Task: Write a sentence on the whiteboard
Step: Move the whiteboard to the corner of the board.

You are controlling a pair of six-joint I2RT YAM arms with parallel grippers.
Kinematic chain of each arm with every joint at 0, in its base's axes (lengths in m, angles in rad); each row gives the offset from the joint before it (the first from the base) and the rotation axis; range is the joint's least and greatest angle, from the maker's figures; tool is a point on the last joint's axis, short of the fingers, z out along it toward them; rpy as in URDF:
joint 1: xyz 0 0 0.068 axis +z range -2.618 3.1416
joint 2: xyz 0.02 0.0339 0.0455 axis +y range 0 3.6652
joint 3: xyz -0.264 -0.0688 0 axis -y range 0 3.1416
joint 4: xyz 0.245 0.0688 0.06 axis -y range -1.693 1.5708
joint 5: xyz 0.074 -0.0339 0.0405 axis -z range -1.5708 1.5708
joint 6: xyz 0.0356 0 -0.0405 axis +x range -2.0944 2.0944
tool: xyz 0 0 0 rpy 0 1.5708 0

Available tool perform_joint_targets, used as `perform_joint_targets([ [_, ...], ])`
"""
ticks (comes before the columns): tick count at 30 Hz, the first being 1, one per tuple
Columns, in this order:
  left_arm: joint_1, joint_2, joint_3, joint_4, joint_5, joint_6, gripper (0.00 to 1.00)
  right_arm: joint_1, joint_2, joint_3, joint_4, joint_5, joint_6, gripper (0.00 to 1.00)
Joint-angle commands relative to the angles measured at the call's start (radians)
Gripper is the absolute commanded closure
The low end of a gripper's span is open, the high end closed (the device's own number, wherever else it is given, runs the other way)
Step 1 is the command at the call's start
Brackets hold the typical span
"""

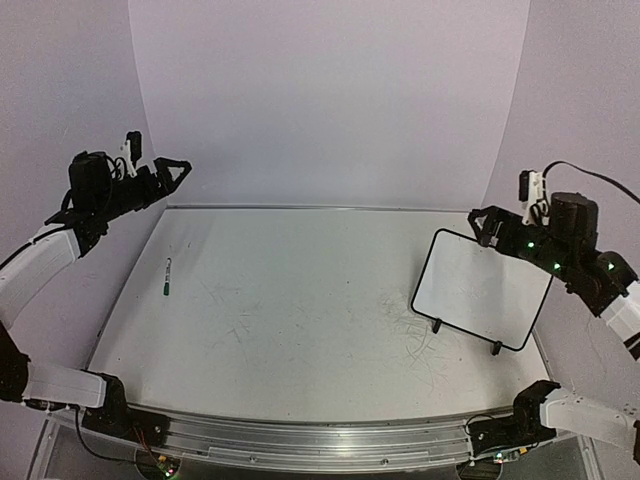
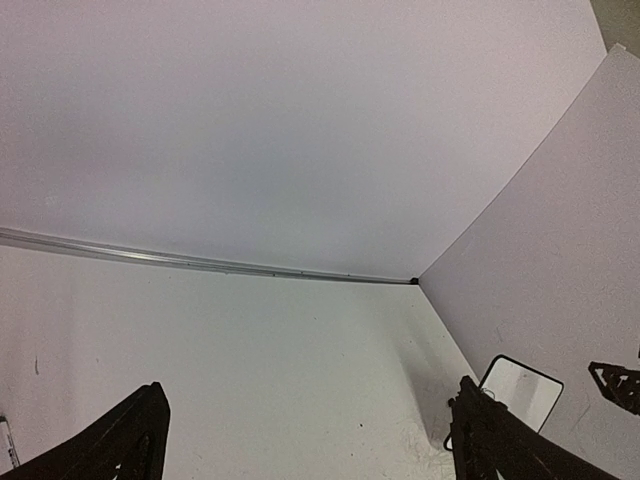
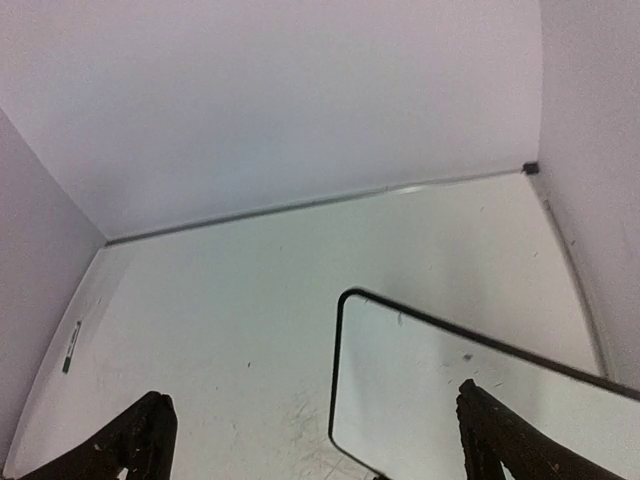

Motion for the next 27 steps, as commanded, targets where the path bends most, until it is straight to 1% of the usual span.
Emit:
perform_joint_targets([
  [1,0.001,0.045,-0.008,0.014,0.049,-0.009,0.01,0.107,0.078,-0.098,0.001,-0.130,0.136,0.02],
  [5,0.000,0.067,-0.004,0.013,0.049,-0.014,0.01,0.260,0.217,-0.116,-0.006,-0.008,0.250,0.02],
  [8,0.001,0.070,-0.005,0.011,0.046,0.001,0.01,0.278,0.341,-0.100,-0.080,0.102,0.427,0.02],
  [10,0.000,0.066,-0.008,0.001,0.038,0.019,0.01,0.279,0.408,-0.099,-0.120,0.135,0.517,0.02],
  [12,0.000,0.060,-0.009,-0.013,0.018,0.037,0.01,0.279,0.443,-0.122,-0.120,0.148,0.598,0.02],
  [15,-0.005,0.053,-0.005,-0.040,-0.024,0.073,0.01,0.279,0.450,-0.183,-0.067,0.176,0.664,0.03],
  [18,-0.024,0.051,-0.001,-0.088,-0.064,0.109,0.01,0.279,0.472,-0.227,-0.024,0.234,0.689,0.09],
  [21,-0.040,0.048,0.011,-0.121,-0.096,0.138,0.01,0.279,0.508,-0.247,0.036,0.270,0.690,0.20],
  [24,-0.051,0.040,0.024,-0.155,-0.141,0.168,0.01,0.279,0.550,-0.285,0.110,0.279,0.695,0.27],
  [26,-0.059,0.033,0.029,-0.170,-0.163,0.182,0.01,0.279,0.578,-0.287,0.136,0.295,0.690,0.34],
  [27,-0.062,0.031,0.030,-0.177,-0.173,0.189,0.01,0.279,0.596,-0.284,0.144,0.303,0.683,0.35],
])
